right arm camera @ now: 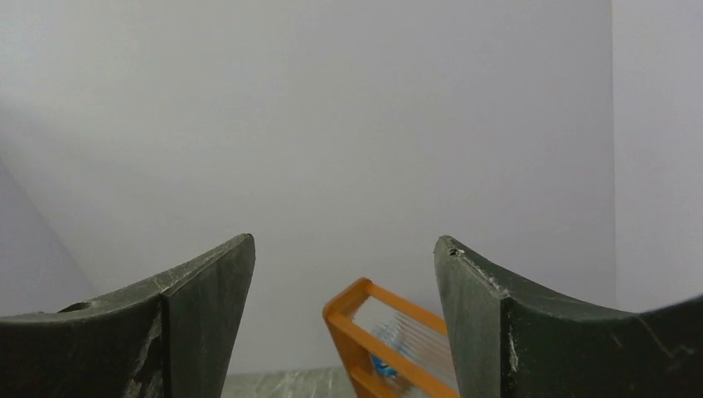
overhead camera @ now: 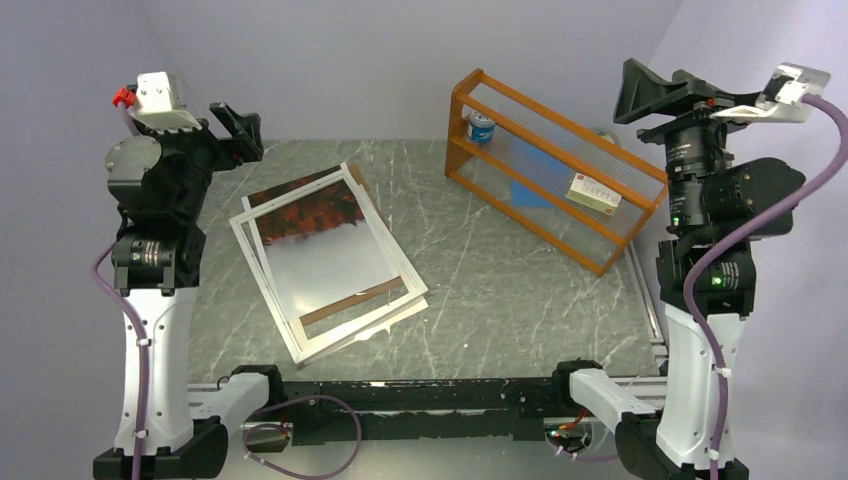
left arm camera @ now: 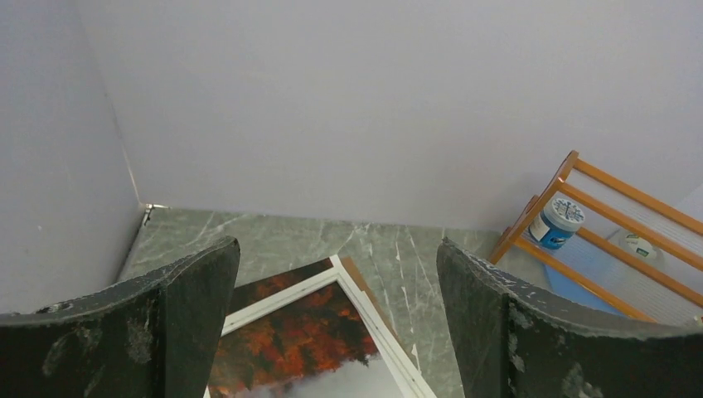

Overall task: Put the photo into the frame
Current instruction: Move the photo frame item to the center of the board.

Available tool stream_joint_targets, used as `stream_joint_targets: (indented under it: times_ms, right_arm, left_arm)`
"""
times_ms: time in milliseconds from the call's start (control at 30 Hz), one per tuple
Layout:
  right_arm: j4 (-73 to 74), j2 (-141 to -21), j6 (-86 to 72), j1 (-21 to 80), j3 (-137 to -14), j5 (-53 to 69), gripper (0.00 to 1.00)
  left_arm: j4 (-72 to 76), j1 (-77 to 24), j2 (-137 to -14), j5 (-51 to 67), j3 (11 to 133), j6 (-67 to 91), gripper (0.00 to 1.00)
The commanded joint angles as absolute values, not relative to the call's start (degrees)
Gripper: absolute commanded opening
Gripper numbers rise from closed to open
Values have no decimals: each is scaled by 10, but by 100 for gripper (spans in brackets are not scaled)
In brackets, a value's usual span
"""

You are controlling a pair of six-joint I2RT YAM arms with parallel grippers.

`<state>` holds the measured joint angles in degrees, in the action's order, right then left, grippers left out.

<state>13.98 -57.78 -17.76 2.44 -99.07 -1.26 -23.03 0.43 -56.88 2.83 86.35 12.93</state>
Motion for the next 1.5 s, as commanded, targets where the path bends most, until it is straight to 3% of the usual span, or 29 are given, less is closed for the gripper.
stream_joint_targets:
  times_ms: [0,200,500,633,933,1133,1300,1467]
  right_arm:
    - [142,-574,-184,23,-970,-9,84]
    - [86,-550,-197,23,-887,62,85]
    - [128,-648,-258,64,-888,186,79]
    - [161,-710,-256,196,-885,125,78]
    - [294,-925,-262,346,-931,46,75]
    - [357,-1066,-212,397,-975,-24,73]
    - [376,-1156,-178,426,-1026,-48,64]
    - [389,-1232,-168,443,-1066,-62,63]
  left_arm:
    - [-205,3,-577,19,853,155,94]
    - [-231,3,-611,33,838,167,94]
    - [-279,3,-660,-16,769,208,94]
    - [-394,4,-738,-76,786,286,94]
    - [-470,76,-849,-91,727,347,94]
    - [-417,148,-859,-16,654,345,94]
    - [-394,177,-883,0,634,339,90]
    - [-369,191,-887,13,615,336,89]
